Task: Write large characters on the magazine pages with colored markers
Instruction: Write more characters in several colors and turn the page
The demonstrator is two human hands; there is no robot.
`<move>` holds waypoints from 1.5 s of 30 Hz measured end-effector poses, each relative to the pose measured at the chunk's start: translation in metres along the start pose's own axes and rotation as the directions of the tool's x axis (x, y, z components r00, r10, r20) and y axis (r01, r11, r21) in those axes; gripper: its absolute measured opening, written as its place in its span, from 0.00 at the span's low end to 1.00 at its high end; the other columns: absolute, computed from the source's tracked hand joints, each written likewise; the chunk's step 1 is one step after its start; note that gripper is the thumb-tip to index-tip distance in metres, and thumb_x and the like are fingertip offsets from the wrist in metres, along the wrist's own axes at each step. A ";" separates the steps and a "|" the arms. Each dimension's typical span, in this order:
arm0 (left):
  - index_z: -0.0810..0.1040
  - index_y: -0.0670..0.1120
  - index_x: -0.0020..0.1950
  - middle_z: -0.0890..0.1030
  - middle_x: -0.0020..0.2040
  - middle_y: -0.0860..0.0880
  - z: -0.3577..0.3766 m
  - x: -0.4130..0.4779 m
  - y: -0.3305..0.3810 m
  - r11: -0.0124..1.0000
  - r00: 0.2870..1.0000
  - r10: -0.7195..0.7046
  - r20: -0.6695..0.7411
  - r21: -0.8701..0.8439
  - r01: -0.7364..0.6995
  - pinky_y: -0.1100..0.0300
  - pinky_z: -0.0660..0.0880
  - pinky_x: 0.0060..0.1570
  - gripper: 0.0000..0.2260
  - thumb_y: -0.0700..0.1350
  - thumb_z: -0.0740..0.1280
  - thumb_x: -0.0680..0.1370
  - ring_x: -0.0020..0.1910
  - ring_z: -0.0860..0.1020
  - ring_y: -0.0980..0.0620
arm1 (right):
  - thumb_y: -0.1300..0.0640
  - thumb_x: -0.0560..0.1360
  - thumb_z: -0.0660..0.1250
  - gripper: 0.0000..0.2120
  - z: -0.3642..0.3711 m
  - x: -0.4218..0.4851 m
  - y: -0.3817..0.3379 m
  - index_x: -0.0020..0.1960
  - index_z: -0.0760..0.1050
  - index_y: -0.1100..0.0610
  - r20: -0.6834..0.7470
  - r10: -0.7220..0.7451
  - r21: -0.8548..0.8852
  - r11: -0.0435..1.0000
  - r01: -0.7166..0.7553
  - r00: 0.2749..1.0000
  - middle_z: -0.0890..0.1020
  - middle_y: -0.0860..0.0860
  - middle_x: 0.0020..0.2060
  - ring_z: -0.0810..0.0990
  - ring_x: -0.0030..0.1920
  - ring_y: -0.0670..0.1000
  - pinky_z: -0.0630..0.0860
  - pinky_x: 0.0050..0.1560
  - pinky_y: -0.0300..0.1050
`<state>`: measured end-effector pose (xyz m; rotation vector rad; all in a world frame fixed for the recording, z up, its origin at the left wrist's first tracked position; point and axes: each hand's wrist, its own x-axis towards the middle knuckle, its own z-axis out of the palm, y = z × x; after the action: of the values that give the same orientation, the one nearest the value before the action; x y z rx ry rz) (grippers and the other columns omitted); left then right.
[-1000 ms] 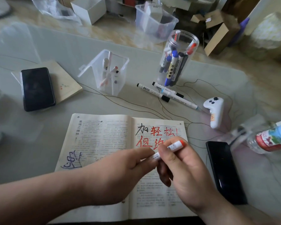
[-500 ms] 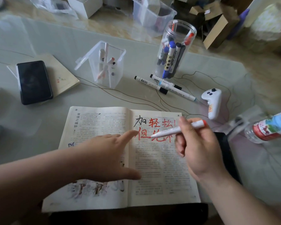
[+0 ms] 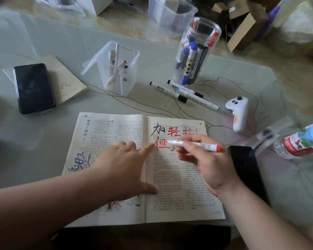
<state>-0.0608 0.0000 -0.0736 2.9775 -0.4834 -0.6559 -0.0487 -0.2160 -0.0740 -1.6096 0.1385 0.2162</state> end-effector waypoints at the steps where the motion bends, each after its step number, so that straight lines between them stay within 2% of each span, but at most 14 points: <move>1: 0.39 0.58 0.81 0.71 0.70 0.49 0.000 0.001 -0.001 1.000 1.000 0.000 -0.004 0.006 0.000 0.52 0.70 0.66 0.55 0.82 0.59 0.64 0.68 0.70 0.47 | 0.54 0.71 0.72 0.05 0.002 0.000 0.003 0.45 0.83 0.55 0.002 -0.032 -0.140 0.990 0.032 0.999 0.85 0.57 0.39 0.83 0.42 0.61 0.80 0.47 0.57; 3: 0.39 0.57 0.81 0.72 0.68 0.48 -0.001 0.002 -0.005 1.000 1.000 -0.005 -0.007 0.019 0.005 0.51 0.71 0.64 0.57 0.82 0.60 0.63 0.67 0.72 0.46 | 0.52 0.69 0.73 0.05 0.006 -0.001 0.009 0.41 0.80 0.53 0.022 -0.092 -0.348 0.933 0.094 0.995 0.84 0.52 0.37 0.83 0.39 0.54 0.79 0.43 0.51; 5: 0.37 0.56 0.80 0.72 0.67 0.48 -0.001 0.003 -0.008 0.999 1.000 -0.004 0.005 0.033 0.004 0.51 0.72 0.63 0.58 0.82 0.60 0.62 0.66 0.72 0.46 | 0.53 0.69 0.74 0.05 0.011 -0.002 0.012 0.40 0.79 0.53 0.059 -0.136 -0.408 0.901 0.148 0.989 0.83 0.48 0.36 0.81 0.36 0.46 0.77 0.39 0.40; 8: 0.36 0.55 0.80 0.73 0.67 0.48 -0.001 0.006 -0.009 0.998 1.000 0.013 0.007 0.057 -0.013 0.51 0.74 0.62 0.59 0.83 0.59 0.62 0.65 0.73 0.46 | 0.58 0.72 0.77 0.06 0.018 -0.001 0.010 0.40 0.80 0.54 0.100 -0.149 -0.451 0.875 0.178 0.984 0.83 0.47 0.36 0.80 0.36 0.45 0.74 0.37 0.33; 11: 0.37 0.54 0.79 0.75 0.65 0.49 -0.001 0.009 -0.010 0.998 0.999 0.033 0.005 0.050 -0.034 0.50 0.75 0.60 0.59 0.83 0.59 0.61 0.63 0.75 0.47 | 0.61 0.72 0.77 0.05 0.019 0.000 0.007 0.41 0.81 0.55 0.125 -0.157 -0.485 0.852 0.199 0.980 0.83 0.46 0.37 0.81 0.37 0.44 0.73 0.37 0.30; 18: 0.40 0.54 0.79 0.77 0.64 0.49 -0.001 0.014 -0.013 0.998 0.999 0.049 0.020 0.039 -0.049 0.49 0.76 0.59 0.59 0.83 0.61 0.60 0.62 0.76 0.47 | 0.59 0.73 0.76 0.06 0.024 0.000 0.005 0.39 0.81 0.52 0.117 -0.191 -0.572 0.789 0.224 0.975 0.83 0.43 0.36 0.81 0.38 0.43 0.71 0.34 0.27; 24: 0.41 0.54 0.80 0.77 0.64 0.49 -0.002 0.014 -0.012 0.998 0.999 0.039 0.024 0.039 -0.040 0.50 0.77 0.59 0.59 0.83 0.62 0.60 0.61 0.76 0.47 | 0.58 0.73 0.77 0.06 0.022 0.001 0.007 0.39 0.81 0.53 0.119 -0.175 -0.559 0.802 0.212 0.977 0.83 0.45 0.35 0.81 0.38 0.46 0.73 0.35 0.32; 28: 0.41 0.54 0.80 0.77 0.63 0.50 -0.002 0.014 -0.012 0.999 0.999 0.030 0.024 0.029 -0.031 0.51 0.78 0.56 0.59 0.83 0.62 0.60 0.60 0.76 0.48 | 0.57 0.73 0.77 0.06 0.023 -0.001 0.005 0.38 0.82 0.53 0.152 -0.147 -0.568 0.797 0.207 0.978 0.83 0.43 0.36 0.80 0.37 0.44 0.70 0.34 0.29; 32: 0.40 0.55 0.80 0.77 0.64 0.50 -0.002 0.013 -0.012 0.999 0.999 0.030 0.033 0.031 -0.031 0.51 0.78 0.57 0.60 0.83 0.62 0.60 0.61 0.76 0.48 | 0.58 0.72 0.77 0.07 0.021 0.002 0.008 0.38 0.80 0.54 0.124 -0.145 -0.569 0.800 0.190 0.982 0.83 0.45 0.35 0.80 0.37 0.46 0.72 0.34 0.32; 36: 0.40 0.55 0.79 0.76 0.65 0.50 -0.002 0.013 -0.012 0.999 0.999 0.029 0.038 0.034 -0.030 0.50 0.77 0.58 0.59 0.83 0.62 0.60 0.62 0.76 0.47 | 0.57 0.72 0.76 0.07 0.017 0.001 0.007 0.37 0.80 0.54 0.221 -0.107 -0.531 0.820 0.212 0.969 0.82 0.45 0.34 0.79 0.35 0.45 0.72 0.33 0.34; 40: 0.41 0.55 0.79 0.76 0.64 0.49 -0.003 0.014 -0.012 0.999 0.999 0.030 0.039 0.039 -0.032 0.50 0.77 0.59 0.58 0.83 0.62 0.60 0.63 0.75 0.47 | 0.56 0.71 0.76 0.06 0.016 0.002 0.007 0.37 0.81 0.54 0.248 -0.102 -0.532 0.817 0.223 0.963 0.82 0.46 0.34 0.79 0.36 0.47 0.75 0.34 0.42; 42: 0.41 0.55 0.79 0.76 0.64 0.50 -0.003 0.014 -0.012 0.999 0.999 0.031 0.038 0.035 -0.033 0.50 0.76 0.60 0.58 0.83 0.62 0.60 0.63 0.75 0.47 | 0.59 0.72 0.76 0.08 0.015 0.002 0.007 0.37 0.80 0.54 0.231 -0.092 -0.547 0.811 0.208 0.968 0.82 0.46 0.33 0.79 0.35 0.47 0.74 0.33 0.40; 45: 0.41 0.56 0.79 0.76 0.64 0.50 -0.003 0.013 -0.012 0.999 0.999 0.038 0.032 0.030 -0.039 0.50 0.77 0.59 0.58 0.83 0.61 0.60 0.62 0.76 0.47 | 0.58 0.71 0.76 0.08 0.011 0.006 0.008 0.37 0.79 0.56 0.101 -0.108 -0.529 0.836 0.145 0.989 0.82 0.48 0.32 0.79 0.34 0.47 0.74 0.34 0.41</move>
<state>-0.0448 0.0071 -0.0779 2.9825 -0.5573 -0.6992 -0.0452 -0.2056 -0.0833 -2.1617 -0.0932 0.2171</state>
